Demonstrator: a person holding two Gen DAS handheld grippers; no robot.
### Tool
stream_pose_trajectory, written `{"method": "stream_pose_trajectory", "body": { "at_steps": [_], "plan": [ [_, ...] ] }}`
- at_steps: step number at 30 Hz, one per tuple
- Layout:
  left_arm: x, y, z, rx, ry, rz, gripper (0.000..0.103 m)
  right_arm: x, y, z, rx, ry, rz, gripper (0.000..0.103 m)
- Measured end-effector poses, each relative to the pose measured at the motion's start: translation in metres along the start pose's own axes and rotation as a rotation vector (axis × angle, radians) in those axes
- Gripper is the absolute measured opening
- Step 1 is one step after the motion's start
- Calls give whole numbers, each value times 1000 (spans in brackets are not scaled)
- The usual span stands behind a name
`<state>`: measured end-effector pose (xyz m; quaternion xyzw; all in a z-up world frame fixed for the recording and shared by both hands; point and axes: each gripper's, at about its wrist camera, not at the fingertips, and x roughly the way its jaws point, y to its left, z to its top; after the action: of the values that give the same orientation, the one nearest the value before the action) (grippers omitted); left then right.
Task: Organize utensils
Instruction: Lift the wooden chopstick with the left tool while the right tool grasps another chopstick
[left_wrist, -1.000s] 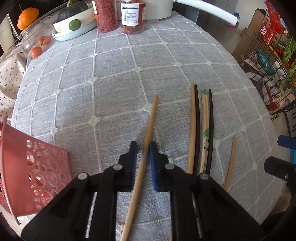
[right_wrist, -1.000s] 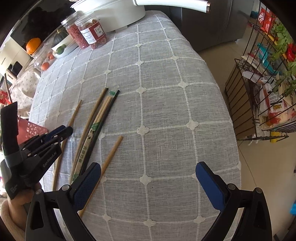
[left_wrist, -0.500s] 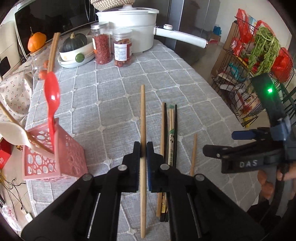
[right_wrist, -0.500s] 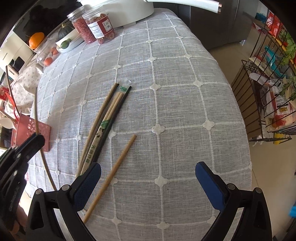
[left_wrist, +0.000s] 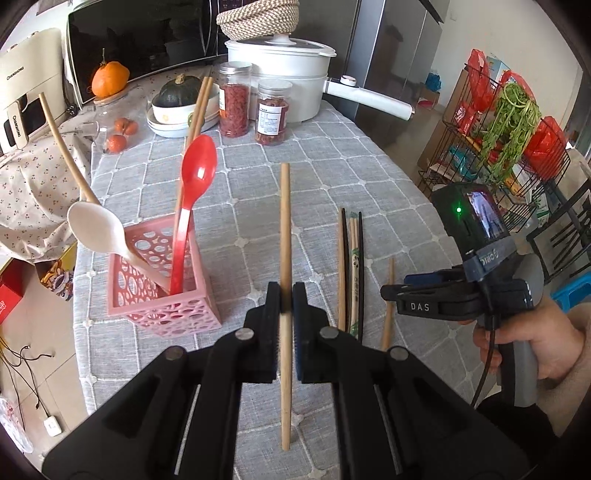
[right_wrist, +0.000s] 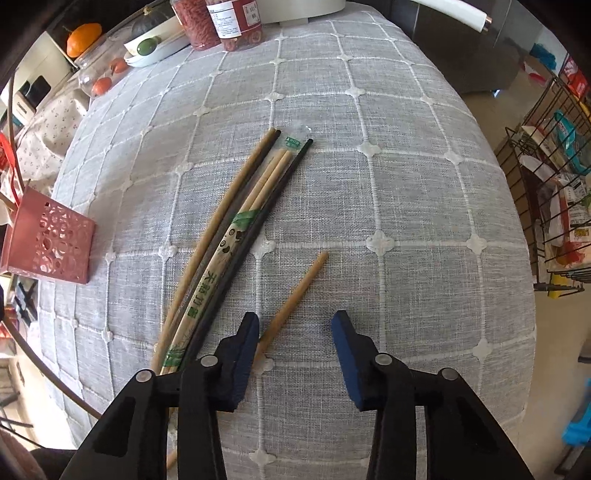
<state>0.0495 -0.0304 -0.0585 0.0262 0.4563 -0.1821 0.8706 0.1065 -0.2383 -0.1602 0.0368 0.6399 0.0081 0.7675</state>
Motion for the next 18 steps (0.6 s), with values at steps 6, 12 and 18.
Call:
{"method": "stream_pose_trajectory", "body": {
  "at_steps": [6,12,18],
  "plan": [
    [-6,5,-1,-15,-17,-2,7,0,6,2,20,-25,13,16],
    [-17,9,-1,-29,-51,-7,7,-5,-5,6,57,-53,102,6],
    [-44,16,3,-63,-142,-26,7,-52,-5,0,17,-199,163,6]
  ]
}}
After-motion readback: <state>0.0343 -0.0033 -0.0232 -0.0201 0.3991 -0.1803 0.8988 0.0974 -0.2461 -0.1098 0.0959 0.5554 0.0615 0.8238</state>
